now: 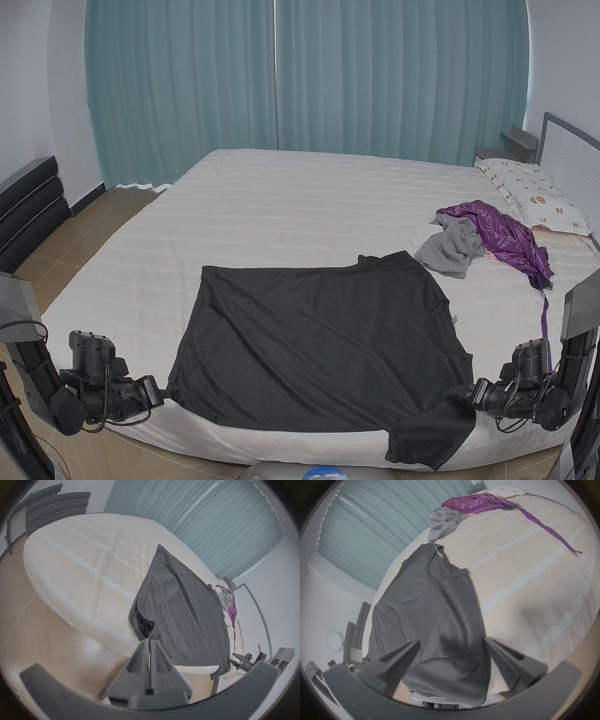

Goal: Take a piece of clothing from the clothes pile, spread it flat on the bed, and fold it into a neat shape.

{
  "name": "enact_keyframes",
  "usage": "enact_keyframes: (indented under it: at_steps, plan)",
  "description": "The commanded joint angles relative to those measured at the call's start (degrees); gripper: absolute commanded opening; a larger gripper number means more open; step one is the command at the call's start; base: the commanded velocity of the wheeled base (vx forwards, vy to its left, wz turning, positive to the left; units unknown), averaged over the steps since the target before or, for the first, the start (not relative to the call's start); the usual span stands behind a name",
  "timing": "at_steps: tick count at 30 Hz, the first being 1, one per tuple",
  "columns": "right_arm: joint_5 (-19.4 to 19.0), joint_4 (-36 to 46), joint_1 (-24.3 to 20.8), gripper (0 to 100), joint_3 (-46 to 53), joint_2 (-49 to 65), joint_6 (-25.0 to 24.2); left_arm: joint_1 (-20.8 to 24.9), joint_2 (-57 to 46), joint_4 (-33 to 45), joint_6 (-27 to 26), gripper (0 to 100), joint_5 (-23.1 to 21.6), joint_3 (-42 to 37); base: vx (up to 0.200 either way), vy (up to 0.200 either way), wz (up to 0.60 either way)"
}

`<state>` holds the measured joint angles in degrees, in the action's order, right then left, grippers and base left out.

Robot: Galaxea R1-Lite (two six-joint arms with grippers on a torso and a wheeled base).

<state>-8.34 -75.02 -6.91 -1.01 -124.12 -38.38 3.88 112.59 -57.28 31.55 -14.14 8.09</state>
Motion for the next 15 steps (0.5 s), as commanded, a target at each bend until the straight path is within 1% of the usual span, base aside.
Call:
enact_keyframes:
  at_steps: [1, 7, 12, 15]
  plan:
    - [0.0, 0.0, 0.6, 0, 0.9, -1.6, 0.4, 0.0, 0.2, 0.0, 0.0, 0, 0.0, 0.0, 0.0, 0.0, 0.0]
    - [-0.1, -1.1, 1.4, 0, 0.7, -1.5, 0.9, 0.0, 0.2, 0.0, 0.0, 0, 0.0, 0.0, 0.0, 0.0, 0.0]
    - [-0.1, -7.8, 1.8, 0, 1.0, -2.0, 0.5, -0.1, 0.2, 0.0, 0.0, 0, 0.0, 0.1, 0.0, 0.0, 0.0]
    - [-0.3, -10.1, 3.1, 0, 0.9, -2.4, 0.4, -0.1, 0.3, 0.0, 0.0, 0, 0.0, 0.2, 0.0, 0.0, 0.0]
